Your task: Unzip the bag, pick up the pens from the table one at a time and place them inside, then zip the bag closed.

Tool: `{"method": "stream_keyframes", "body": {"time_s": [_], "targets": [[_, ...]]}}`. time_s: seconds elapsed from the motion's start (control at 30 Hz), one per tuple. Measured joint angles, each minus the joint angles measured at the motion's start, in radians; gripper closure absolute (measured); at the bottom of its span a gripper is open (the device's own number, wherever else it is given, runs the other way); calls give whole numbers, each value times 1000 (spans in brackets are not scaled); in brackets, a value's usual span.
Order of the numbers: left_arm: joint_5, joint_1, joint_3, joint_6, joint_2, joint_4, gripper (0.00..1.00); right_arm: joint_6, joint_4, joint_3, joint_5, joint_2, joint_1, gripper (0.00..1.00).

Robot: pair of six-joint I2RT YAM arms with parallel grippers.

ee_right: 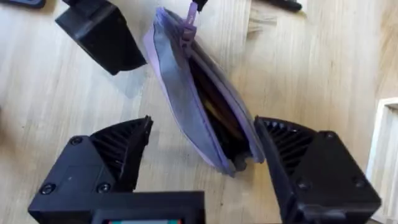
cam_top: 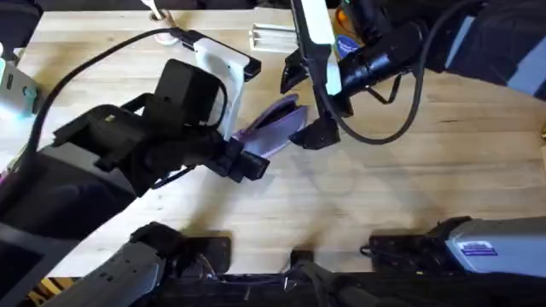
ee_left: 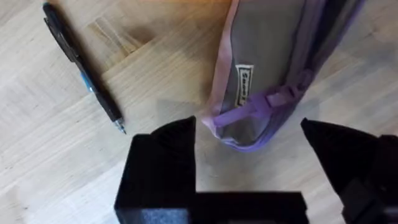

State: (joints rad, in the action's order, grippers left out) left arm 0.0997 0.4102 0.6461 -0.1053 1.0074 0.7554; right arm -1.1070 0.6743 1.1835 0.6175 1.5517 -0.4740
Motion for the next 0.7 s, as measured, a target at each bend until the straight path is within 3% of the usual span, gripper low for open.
{"method": "stream_keyframes", "body": {"time_s": [0.3, 0.57, 0.7], "targets": [[-18, -30, 172, -88, -112, 177, 7, 142, 36, 141, -105, 2, -1, 9], [-19, -97, 190, -99, -201, 297, 7, 142, 38, 201, -113, 2, -23, 9], [-22, -112, 190, -99, -226, 304, 7, 73, 55, 201, -176, 2, -63, 9]]}}
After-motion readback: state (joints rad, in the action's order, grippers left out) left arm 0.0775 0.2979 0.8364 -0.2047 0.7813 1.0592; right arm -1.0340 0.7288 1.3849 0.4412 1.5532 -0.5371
